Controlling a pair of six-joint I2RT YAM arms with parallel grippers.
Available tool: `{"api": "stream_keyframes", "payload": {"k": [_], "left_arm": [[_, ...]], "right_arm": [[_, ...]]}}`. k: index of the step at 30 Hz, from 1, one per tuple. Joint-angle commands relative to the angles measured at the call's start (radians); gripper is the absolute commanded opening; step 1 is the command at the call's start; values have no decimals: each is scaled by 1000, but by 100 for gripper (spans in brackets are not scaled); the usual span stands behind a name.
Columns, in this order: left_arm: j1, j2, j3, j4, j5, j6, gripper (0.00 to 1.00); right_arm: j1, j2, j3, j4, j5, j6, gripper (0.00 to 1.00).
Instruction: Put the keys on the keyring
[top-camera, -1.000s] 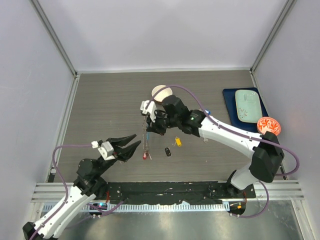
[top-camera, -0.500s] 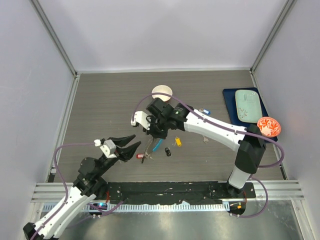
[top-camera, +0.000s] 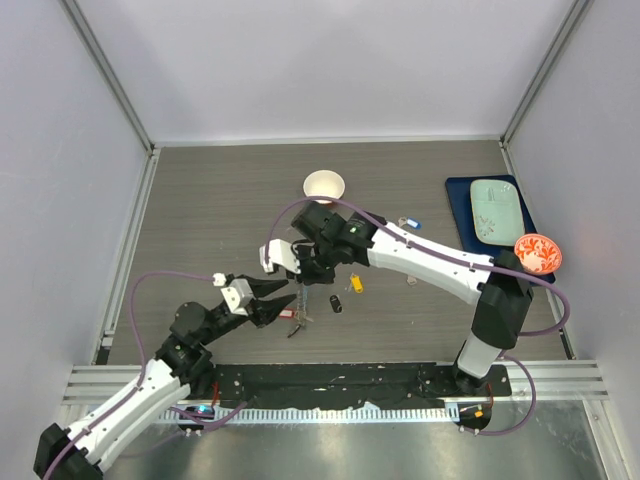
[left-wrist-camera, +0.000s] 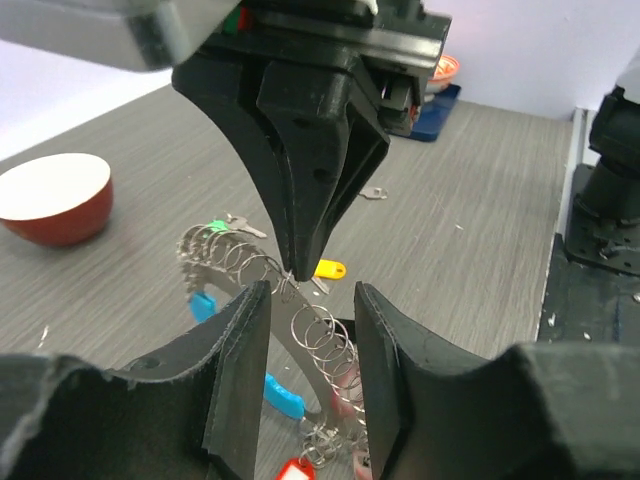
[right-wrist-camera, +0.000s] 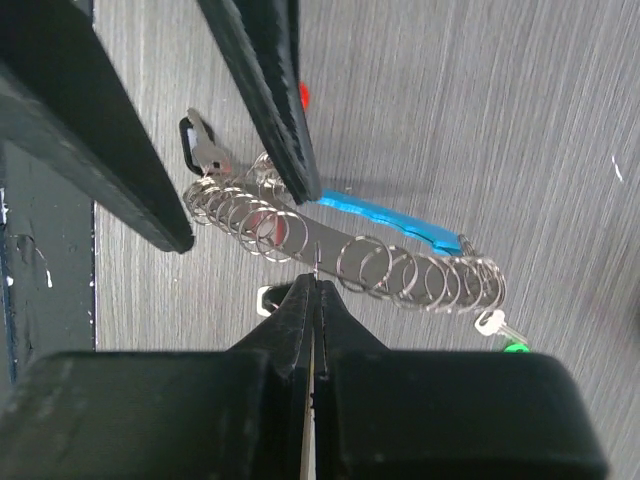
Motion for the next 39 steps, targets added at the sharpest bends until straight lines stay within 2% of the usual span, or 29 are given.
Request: {"api": "stream_keyframes", "payload": {"k": [1, 8, 19, 24, 31, 39], "left_arm": [[-4, 63, -47, 83, 82, 49, 41], [-4, 161, -15, 89, 104, 84, 36], [-3, 135, -32, 128, 102, 92, 32], [-3, 184, -23, 147, 139, 90, 31], [-4, 248, -6, 164, 154, 87, 21], [-3, 242, -4, 164, 150, 90, 20]], "right_arm": [[22, -77, -1, 50, -53, -81, 1], [42, -99, -29, 58, -51, -106, 1], [60, -114, -52, 73, -47, -106, 1], [69, -113, -52, 78, -51, -104, 1], [80, -113, -54, 87, -56, -103, 1], [88, -113, -57, 93, -60, -107, 1]]}}
